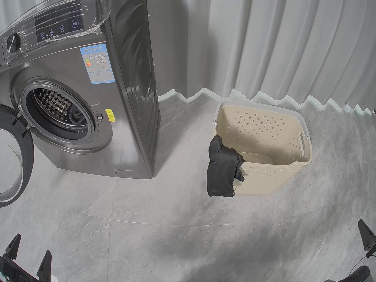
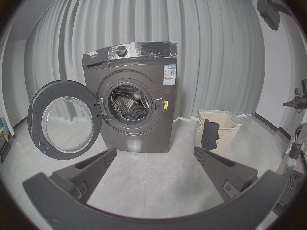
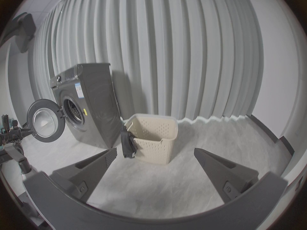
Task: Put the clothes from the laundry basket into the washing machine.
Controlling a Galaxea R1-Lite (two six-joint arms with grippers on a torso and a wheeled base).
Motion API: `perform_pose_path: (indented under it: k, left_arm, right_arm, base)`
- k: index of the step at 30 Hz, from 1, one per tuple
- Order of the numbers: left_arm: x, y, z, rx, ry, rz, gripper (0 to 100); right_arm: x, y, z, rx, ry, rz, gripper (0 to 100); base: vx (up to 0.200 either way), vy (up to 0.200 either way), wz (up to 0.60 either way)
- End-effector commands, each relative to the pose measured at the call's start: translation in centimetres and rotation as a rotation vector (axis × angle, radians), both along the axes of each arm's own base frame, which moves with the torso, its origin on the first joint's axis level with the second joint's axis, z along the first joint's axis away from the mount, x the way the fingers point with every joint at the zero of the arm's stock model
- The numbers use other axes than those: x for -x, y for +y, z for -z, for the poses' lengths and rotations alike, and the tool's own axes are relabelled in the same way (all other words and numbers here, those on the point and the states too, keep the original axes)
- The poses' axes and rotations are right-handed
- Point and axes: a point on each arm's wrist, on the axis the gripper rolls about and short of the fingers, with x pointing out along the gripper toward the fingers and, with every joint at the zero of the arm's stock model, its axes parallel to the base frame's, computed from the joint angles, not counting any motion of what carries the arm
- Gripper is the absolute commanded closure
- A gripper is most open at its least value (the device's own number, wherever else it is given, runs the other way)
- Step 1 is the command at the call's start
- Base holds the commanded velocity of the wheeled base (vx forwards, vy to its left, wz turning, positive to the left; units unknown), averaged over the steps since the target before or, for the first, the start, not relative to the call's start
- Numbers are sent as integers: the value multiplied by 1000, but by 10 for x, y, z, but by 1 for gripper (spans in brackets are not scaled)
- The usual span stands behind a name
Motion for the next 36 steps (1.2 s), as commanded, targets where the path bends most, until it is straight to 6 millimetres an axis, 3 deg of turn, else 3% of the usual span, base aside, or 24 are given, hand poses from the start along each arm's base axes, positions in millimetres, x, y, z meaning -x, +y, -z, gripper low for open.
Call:
perform_pose_path:
  k: [1,6,16,20,29,36]
  left_arm:
    - [0,0,5,0,5,0,0]
    - [0,0,5,0,5,-1,0]
    - [0,0,5,2,5,-1,0]
    - [0,0,5,4,5,-4,0]
    - [0,0,5,0,5,-1,0]
    - [0,0,5,0,5,-1,0]
  right_arm:
    - [-61,2,-8,14,327,-59,0]
    - [-107,12,-13,23,390,-215,0]
    - [-160,44,0,-43,563,-335,0]
    - [-171,56,8,-102,588,-355,0]
    - [-182,73,13,-88,627,-398,0]
    - [-194,102,15,-109,626,-385,0]
  base:
    - [200,0,0]
    - [160,0,0]
    - [0,0,0]
    - [0,0,0]
    - [0,-200,0]
    - [0,0,0]
